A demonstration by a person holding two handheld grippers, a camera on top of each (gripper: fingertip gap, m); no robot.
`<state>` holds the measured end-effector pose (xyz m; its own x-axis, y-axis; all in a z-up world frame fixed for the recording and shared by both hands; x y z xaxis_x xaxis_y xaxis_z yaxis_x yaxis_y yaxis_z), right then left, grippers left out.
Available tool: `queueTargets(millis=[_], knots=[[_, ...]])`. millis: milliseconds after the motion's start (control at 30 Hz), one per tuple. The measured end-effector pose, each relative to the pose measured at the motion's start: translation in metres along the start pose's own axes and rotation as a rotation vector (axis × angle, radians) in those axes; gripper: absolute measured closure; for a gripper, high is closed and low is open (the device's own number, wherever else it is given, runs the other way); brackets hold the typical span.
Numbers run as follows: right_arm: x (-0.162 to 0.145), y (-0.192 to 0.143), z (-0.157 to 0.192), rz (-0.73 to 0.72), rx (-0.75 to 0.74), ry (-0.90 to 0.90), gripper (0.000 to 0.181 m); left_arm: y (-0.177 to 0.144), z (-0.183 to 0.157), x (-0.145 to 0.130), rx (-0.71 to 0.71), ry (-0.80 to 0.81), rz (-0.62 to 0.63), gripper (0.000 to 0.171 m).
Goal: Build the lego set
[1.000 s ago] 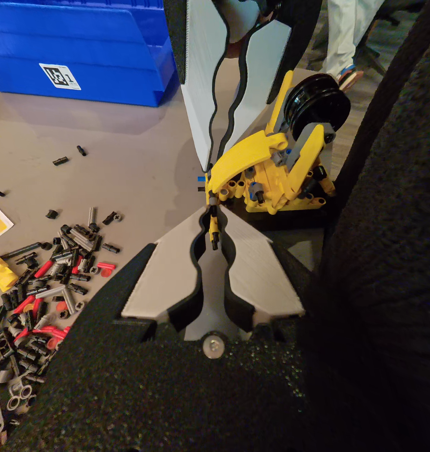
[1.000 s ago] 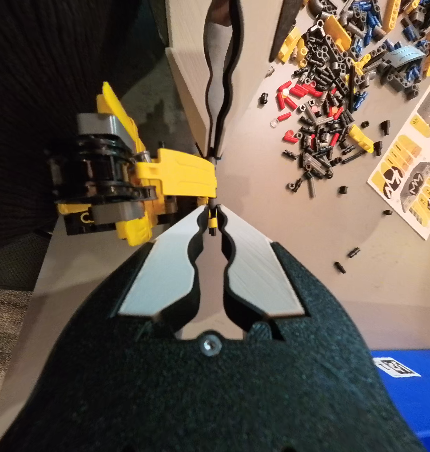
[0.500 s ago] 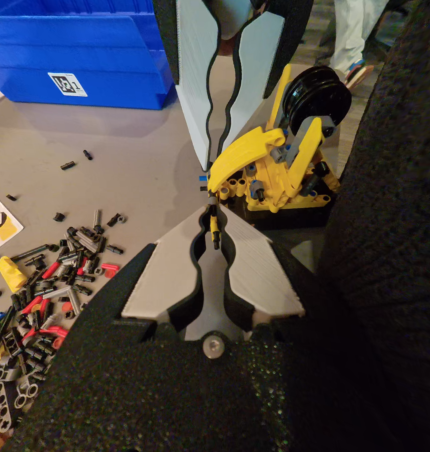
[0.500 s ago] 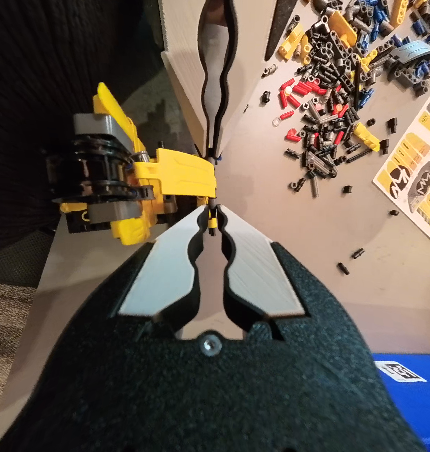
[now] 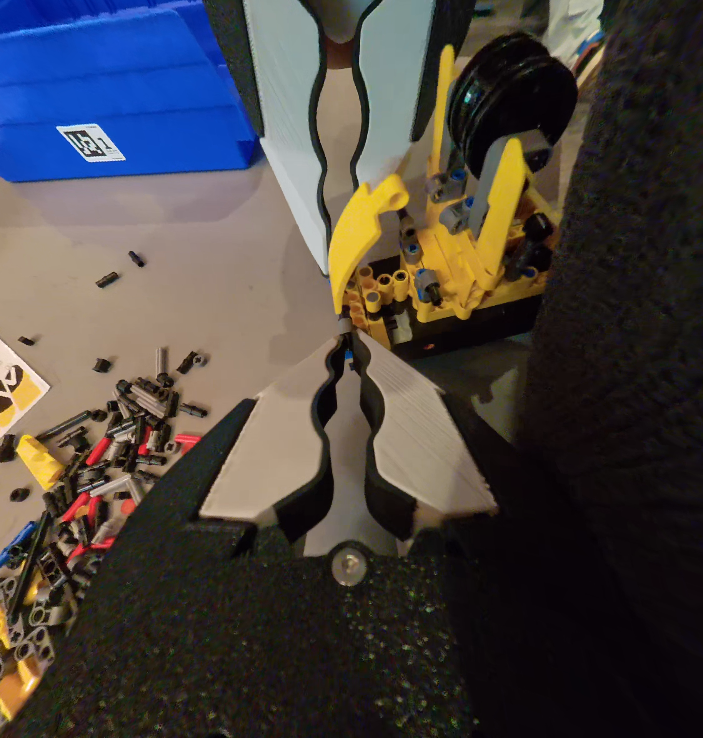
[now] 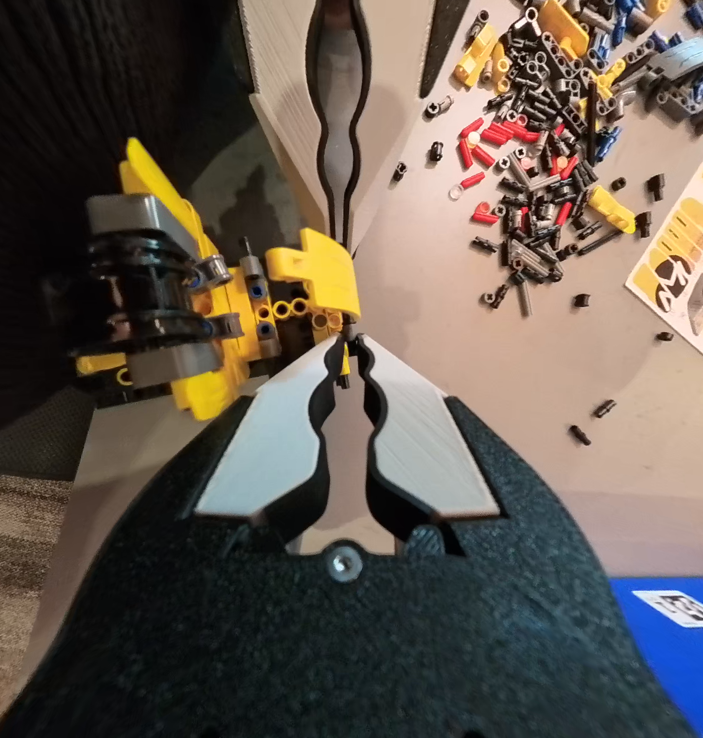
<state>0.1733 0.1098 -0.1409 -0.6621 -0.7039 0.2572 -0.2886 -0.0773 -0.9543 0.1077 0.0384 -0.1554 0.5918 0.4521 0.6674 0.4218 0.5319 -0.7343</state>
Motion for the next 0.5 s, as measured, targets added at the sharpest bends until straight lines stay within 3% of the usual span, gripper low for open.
queueTargets(millis=[400, 500], knots=[[-0.007, -0.006, 0.012, -0.06, -0.063, 0.094, 0.175, 0.001, -0.003, 0.007, -0.039, 0.007, -0.041, 0.168], [-0.009, -0.007, 0.014, -0.086, -0.005, 0.173, 0.175, 0.002, -0.005, 0.008, -0.063, -0.003, -0.042, 0.168]])
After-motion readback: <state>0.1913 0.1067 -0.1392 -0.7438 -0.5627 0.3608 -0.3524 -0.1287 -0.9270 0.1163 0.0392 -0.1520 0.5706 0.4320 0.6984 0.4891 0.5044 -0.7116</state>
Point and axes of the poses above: each gripper's, where its closed fingertips meet, y out along the fingers, x out of its top, z = x × y across the jaws, the point moved 5 cm from there along -y, back along the fingers, and after that the axes turned 15 degrees about z, right-handed, at the moved point
